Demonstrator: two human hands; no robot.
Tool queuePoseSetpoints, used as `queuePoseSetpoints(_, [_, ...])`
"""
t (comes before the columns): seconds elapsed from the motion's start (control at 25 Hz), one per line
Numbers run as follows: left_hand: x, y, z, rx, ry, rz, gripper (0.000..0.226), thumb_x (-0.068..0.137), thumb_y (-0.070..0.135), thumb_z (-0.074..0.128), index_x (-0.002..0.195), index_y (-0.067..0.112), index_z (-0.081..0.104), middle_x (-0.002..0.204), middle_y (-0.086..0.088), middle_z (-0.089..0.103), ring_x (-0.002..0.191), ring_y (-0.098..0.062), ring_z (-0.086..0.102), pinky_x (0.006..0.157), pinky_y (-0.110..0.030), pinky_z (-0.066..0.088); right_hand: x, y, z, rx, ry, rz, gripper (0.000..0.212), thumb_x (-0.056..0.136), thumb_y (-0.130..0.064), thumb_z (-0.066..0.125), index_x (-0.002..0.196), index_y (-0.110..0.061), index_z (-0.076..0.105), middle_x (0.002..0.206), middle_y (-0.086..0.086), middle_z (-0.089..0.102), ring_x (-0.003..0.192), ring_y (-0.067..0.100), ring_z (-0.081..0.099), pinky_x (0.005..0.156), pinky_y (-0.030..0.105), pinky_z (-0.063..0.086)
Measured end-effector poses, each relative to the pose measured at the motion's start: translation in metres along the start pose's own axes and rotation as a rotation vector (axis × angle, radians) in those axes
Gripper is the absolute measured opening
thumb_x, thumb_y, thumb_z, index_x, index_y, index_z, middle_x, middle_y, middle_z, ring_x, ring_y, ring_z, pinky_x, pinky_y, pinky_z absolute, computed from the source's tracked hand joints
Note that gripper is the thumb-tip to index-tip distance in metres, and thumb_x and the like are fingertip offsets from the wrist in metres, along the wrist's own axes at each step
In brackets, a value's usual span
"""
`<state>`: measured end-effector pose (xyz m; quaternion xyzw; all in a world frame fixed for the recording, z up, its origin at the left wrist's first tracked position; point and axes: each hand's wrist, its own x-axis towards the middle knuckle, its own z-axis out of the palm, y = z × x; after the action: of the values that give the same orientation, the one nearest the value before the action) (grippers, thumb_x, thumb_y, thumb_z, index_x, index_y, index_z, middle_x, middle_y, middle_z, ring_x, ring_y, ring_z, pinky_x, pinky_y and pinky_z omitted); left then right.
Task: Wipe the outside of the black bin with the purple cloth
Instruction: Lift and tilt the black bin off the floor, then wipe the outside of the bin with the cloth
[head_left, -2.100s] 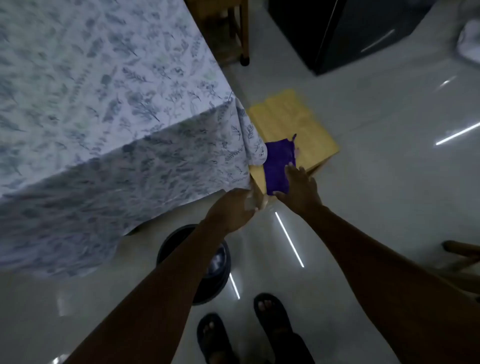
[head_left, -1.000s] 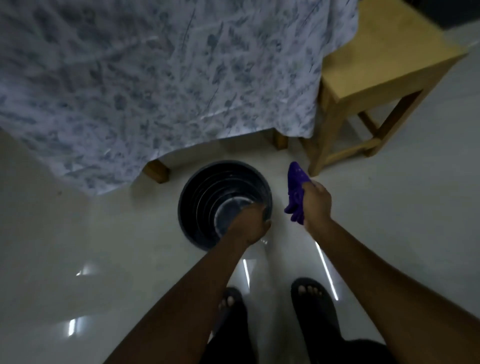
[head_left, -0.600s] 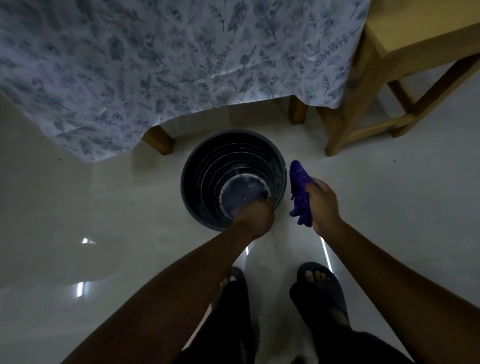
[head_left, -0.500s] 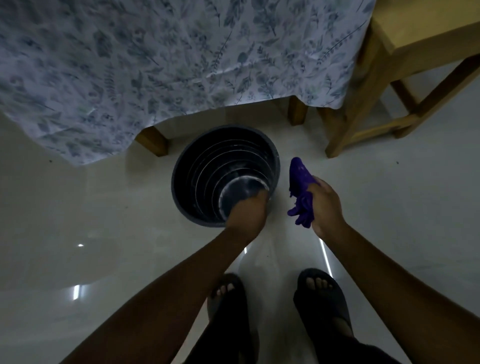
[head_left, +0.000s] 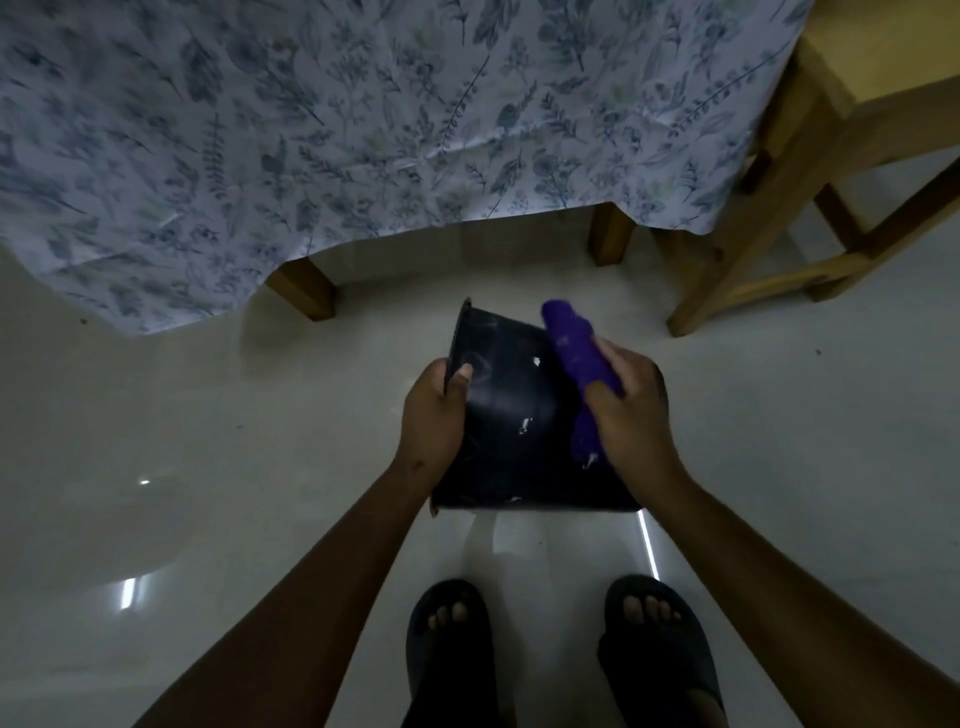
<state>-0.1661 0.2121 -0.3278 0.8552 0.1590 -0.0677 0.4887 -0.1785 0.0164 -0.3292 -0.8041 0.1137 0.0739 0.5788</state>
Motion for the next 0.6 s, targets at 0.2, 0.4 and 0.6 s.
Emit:
queuePoseSetpoints(0.2, [0.002,-0.024,0.011,-0.01,0.025,-0.036,0.032,0.101,0.033,0.042,0.1,0.007,0.06,0.094,-0.009,0.067,0.085,-0.023,0.065,0.069,-0.026,0.05,-0.006,0.034,0.036,-1.012,-0.01,-0.322,0.067,0.087,-0.06,0.044,0.139,-0.018,0.042,0.143,0.014,0.044,0.134,0.036,0.037,0.106,0.053,0.033])
queuePoseSetpoints(0.4, [-0.008,-0.038,0.016,0.044,0.096,-0.001,0.021,0.09,0.04,0.06,0.097,0.02,0.057,0.086,0.009,0.064,0.077,-0.003,0.063,0.064,-0.016,0.051,0.015,0.04,0.069,-0.956,-0.126,-0.43,0.065,0.096,-0.05,0.03,0.15,-0.015,0.022,0.159,0.009,0.024,0.147,0.025,0.02,0.117,0.049,0.021])
queuePoseSetpoints(0.6, [-0.016,-0.044,0.015,0.051,0.12,0.024,0.018,0.093,0.039,0.057,0.095,0.022,0.055,0.084,0.011,0.061,0.076,-0.004,0.062,0.064,-0.016,0.051,0.06,0.038,0.032,-0.761,-0.071,-0.182,0.048,0.101,-0.038,0.027,0.14,-0.015,0.043,0.143,0.006,0.051,0.129,0.02,0.049,0.109,0.039,0.031])
